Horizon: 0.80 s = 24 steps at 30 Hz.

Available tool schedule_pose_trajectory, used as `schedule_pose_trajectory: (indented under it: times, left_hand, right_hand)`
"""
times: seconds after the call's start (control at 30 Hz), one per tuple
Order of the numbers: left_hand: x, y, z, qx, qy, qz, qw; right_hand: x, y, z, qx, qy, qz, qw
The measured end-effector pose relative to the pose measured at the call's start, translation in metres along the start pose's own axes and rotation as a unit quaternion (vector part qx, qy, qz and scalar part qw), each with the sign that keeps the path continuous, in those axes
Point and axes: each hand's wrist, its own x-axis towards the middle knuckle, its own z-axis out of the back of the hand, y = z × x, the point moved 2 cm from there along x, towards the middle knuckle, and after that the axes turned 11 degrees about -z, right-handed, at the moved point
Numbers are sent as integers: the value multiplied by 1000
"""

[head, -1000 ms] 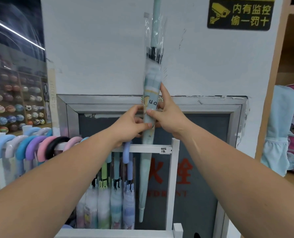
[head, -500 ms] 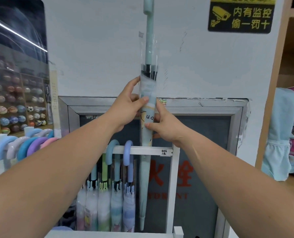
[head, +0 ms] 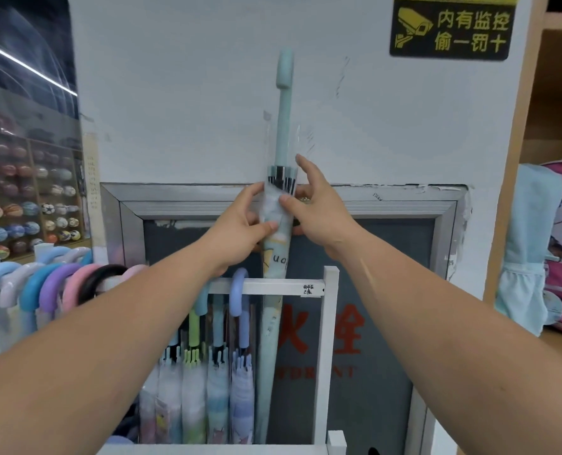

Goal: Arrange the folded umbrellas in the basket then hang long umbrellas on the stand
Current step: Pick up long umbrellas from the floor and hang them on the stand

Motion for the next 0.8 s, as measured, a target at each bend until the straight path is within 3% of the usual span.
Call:
schedule_pose_trajectory:
  times: [0.2, 0.4, 0.5, 0.63, 0.8]
  left_hand:
    - [-13, 5, 6, 118, 67, 25, 990]
    - [-5, -6, 16, 85, -49, 14, 995]
    - [1, -5, 13, 39, -30, 2, 999]
    - [0, 3, 8, 54, -25, 2, 998]
    - [-6, 6, 5, 57, -5, 27, 998]
  right_hand:
    - [-9, -14, -7, -34, 61, 8, 998]
    - [-19, -26, -7, -45, 91, 7, 995]
    - [-19, -27, -11, -52, 100, -8, 994]
    - [-24, -20, -8, -72, 124, -41, 989]
    - [-17, 3, 10, -38, 31, -21, 999]
